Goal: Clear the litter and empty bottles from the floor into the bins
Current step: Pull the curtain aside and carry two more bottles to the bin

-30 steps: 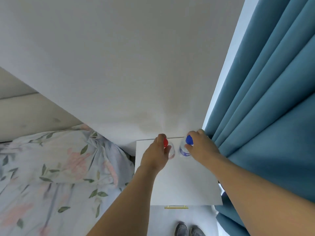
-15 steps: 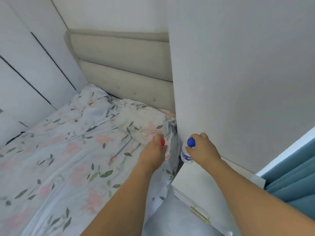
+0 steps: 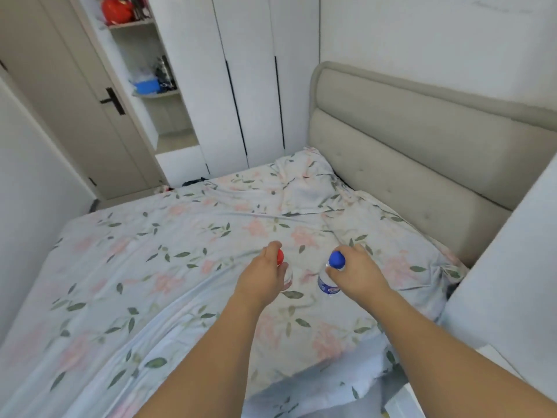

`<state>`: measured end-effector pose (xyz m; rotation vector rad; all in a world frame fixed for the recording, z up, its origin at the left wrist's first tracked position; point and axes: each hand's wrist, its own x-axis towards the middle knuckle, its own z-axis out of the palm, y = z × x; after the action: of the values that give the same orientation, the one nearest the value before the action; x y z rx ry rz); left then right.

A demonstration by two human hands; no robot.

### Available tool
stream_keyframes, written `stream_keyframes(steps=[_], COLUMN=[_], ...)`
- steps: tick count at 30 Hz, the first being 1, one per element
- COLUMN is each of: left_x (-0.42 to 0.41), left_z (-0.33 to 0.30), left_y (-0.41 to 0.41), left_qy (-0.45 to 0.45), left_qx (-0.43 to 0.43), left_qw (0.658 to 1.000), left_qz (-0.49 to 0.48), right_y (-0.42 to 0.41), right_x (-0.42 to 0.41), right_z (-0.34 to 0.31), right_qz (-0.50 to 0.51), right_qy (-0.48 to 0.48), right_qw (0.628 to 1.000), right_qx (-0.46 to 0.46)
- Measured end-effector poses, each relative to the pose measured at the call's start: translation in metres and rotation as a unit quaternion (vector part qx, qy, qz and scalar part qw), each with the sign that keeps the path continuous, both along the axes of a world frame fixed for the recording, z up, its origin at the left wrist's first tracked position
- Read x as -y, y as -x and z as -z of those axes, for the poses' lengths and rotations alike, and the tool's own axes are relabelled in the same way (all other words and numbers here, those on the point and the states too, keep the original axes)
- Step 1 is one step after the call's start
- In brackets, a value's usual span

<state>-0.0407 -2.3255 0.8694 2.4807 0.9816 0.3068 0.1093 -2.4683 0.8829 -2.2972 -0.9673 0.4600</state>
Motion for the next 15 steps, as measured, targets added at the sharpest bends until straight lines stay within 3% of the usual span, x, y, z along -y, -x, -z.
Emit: stream_keyframes(steps=[9,15], left_x=[-0.068,-0.074], left_z=[-0.014,-0.024], left_y=[0.132,0.219], left_qy=[-0.008,0.008], left_qx=[0.020,0.027], left_qw=[0.987,0.952], left_qz=[-0.162,-0.305], right_y=[0.093,0.168], right_x=[-0.126,-0.184], right_z=[-0.016,-0.023], right_qz=[-0.165,-0.295], right_qy=[-0.019,-0.019], right_qw=[0.986,0.955], right_qx=[0.028,0.035])
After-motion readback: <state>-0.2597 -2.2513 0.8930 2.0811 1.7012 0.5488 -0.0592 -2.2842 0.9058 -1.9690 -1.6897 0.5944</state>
